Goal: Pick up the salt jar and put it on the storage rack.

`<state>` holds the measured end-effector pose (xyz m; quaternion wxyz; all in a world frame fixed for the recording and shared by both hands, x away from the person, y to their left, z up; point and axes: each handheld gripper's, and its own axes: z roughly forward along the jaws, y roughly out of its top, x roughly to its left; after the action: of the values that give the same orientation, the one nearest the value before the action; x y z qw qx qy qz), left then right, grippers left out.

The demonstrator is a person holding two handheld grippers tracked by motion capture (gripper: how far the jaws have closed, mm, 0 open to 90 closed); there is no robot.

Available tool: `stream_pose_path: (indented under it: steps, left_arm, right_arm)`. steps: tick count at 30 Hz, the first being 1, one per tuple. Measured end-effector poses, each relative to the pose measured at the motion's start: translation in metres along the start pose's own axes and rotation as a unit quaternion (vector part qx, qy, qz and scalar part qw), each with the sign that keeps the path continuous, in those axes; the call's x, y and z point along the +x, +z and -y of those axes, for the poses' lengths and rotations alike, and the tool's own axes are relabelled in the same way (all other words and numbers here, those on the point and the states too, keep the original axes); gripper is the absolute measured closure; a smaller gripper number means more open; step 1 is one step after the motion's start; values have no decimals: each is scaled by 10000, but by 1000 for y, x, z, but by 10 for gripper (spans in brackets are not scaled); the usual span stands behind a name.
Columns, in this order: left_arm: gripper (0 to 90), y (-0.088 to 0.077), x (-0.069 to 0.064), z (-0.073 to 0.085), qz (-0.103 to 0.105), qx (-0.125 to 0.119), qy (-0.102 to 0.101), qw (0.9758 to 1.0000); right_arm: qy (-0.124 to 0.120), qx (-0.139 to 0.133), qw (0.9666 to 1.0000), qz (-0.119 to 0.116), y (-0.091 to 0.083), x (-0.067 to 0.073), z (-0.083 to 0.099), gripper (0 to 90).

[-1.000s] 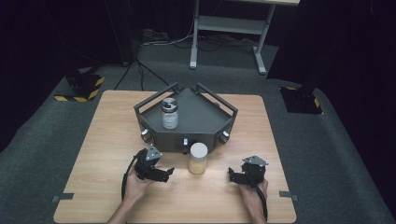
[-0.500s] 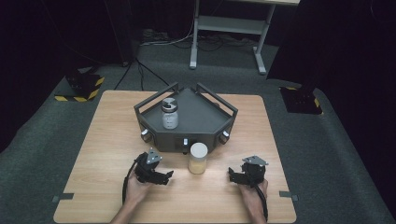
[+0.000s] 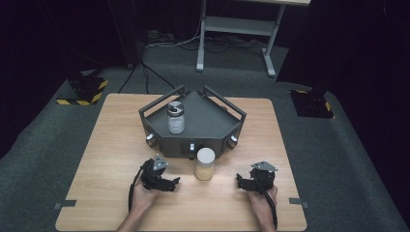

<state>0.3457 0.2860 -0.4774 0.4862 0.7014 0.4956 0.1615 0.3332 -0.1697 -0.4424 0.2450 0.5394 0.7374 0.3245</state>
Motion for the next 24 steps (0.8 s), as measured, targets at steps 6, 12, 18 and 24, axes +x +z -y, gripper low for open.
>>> stream_pose_path:
  steps: [6,12,18,24]
  left_arm:
    - [46,1,4,-1,10,56,-54,10000]
    - [46,1,6,0,17,12,-112,9999]
    - [45,2,0,2,-83,49,113,9999]
    - [43,1,0,2,-99,70,129,9998]
  right_arm:
    - [0,0,10000,0,0,0,0,64]
    - [0,0,10000,1,0,0,0,64]
    - [-3,-1,10000,10,0,0,0,64]
    - [-2,1,10000,7,0,0,0,64]
